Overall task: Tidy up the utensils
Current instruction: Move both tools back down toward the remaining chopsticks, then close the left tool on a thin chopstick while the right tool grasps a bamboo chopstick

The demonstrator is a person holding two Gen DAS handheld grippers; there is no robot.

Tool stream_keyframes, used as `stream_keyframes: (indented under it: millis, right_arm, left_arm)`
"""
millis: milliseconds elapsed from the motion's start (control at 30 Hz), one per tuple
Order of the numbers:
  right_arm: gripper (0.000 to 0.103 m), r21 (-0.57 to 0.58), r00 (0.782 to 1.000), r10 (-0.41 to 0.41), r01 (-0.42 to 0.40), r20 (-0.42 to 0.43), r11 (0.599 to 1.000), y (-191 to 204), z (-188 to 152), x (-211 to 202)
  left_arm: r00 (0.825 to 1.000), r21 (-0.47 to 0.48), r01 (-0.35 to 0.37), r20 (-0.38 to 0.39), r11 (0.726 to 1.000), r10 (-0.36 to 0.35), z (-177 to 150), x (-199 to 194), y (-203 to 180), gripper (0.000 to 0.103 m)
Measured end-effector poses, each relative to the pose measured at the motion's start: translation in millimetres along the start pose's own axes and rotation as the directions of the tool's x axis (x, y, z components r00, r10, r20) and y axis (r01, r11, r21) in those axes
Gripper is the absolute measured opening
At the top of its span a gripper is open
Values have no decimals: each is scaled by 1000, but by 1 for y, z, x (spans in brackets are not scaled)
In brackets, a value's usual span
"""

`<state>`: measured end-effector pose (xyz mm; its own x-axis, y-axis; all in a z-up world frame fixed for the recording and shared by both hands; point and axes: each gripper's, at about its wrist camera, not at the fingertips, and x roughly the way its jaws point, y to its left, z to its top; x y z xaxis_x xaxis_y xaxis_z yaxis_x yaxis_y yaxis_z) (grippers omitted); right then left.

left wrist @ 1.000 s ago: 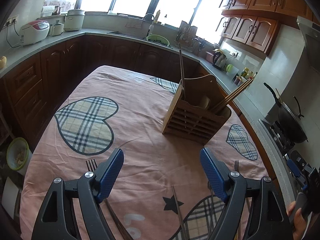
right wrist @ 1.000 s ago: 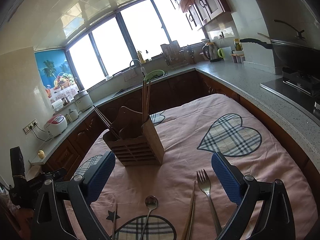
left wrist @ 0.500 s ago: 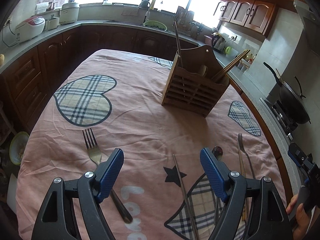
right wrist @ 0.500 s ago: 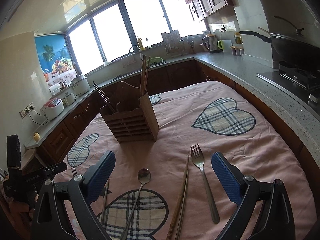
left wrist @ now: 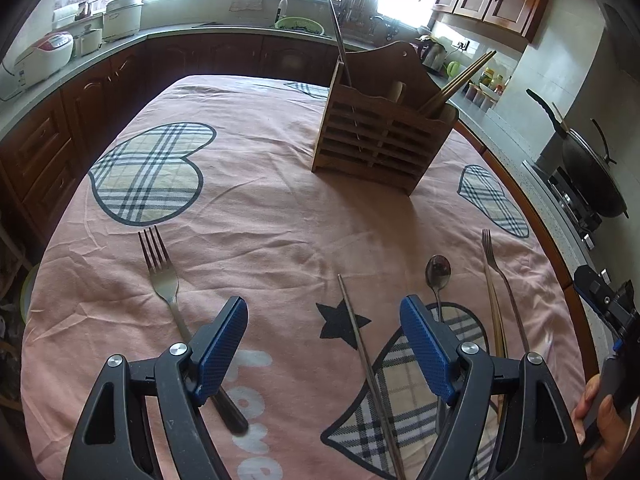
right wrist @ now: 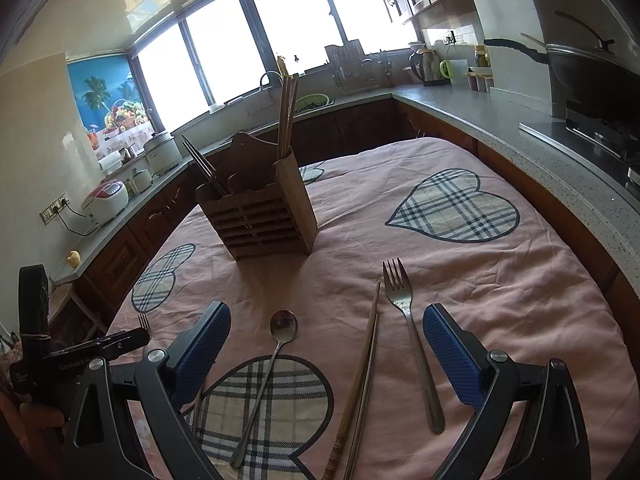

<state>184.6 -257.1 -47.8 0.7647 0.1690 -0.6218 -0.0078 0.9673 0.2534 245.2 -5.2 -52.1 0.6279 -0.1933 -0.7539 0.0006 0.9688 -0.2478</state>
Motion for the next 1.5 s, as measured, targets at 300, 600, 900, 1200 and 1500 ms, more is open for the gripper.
stream_keyframes:
  millis: [300, 600, 900, 1200, 1500]
  right_arm:
    - [97, 2, 999, 2, -2, -50, 1000, -5, -5, 17]
    - [76, 9, 994, 4, -3, -106, 1000, -12, -6, 38]
    - [62, 0, 983, 3, -3, -183, 1000, -16, -9, 68]
    - [51, -2, 967, -17, 17, -252, 1000, -25, -5, 106]
    - [34, -41, 956, -66, 57, -286, 998, -32, 6, 139]
  left_arm:
    - [998, 17, -16, -52, 1000, 16, 0, 26, -7, 77]
    - [996, 34, -11, -93, 999, 14, 1, 49, -13, 69]
    - [986, 54, 4, -164, 999, 4, 8, 86, -25, 55]
    - [984, 114, -2, -177, 993, 22, 16, 106, -35, 42]
    - [986, 194, -50, -148, 980, 79, 16, 115, -43, 9]
